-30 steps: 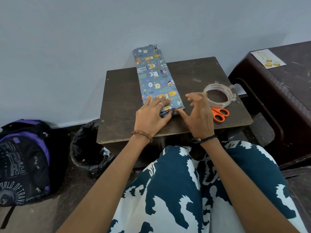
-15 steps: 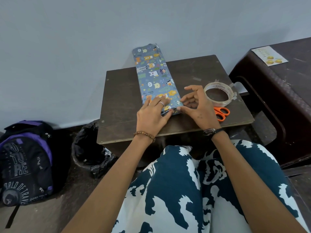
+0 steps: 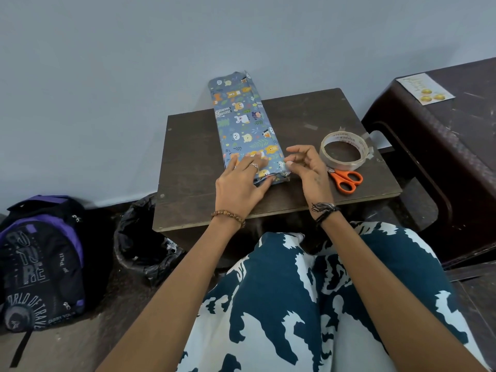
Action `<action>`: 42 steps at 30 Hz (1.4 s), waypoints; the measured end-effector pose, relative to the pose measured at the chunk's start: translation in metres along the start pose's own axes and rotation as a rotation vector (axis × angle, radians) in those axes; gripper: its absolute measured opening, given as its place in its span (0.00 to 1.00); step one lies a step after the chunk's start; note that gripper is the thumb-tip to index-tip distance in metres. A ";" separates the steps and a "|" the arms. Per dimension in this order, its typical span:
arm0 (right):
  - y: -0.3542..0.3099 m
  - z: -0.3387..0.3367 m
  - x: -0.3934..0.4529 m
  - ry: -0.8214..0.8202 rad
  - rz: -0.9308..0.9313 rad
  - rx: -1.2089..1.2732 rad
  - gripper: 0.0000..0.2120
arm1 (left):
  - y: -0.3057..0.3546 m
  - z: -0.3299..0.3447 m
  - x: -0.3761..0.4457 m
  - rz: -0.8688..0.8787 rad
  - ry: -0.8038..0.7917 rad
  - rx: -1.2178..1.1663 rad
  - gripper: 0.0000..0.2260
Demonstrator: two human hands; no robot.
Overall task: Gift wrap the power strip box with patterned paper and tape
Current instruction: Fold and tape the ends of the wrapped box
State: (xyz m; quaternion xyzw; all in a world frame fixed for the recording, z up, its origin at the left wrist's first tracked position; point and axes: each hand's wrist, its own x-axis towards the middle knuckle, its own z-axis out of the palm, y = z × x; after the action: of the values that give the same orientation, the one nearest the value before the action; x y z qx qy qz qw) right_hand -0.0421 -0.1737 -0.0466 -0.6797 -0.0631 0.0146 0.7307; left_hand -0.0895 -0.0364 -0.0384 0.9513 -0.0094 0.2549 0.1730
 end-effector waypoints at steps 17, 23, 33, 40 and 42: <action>-0.031 -0.043 -0.016 0.065 -0.360 -0.634 0.11 | 0.022 -0.011 0.021 0.052 -0.294 0.238 0.21; -0.029 -0.074 -0.003 0.427 -0.135 -0.577 0.07 | 0.081 0.017 0.046 0.235 -0.410 0.052 0.17; -0.013 -0.096 0.019 0.639 0.350 -0.158 0.09 | 0.116 0.055 0.065 0.087 -0.728 -0.018 0.16; -0.010 -0.100 0.021 0.642 0.388 -0.135 0.05 | 0.117 0.055 0.063 0.051 -0.685 -0.053 0.12; -0.008 -0.100 0.021 0.645 0.394 -0.141 0.07 | 0.118 0.055 0.063 0.064 -0.685 -0.045 0.12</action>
State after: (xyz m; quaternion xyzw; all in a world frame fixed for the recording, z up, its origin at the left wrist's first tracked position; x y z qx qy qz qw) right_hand -0.0110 -0.2715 -0.0439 -0.6969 0.3010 -0.0639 0.6478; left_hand -0.0202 -0.1613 -0.0141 0.9768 -0.1025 -0.0742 0.1727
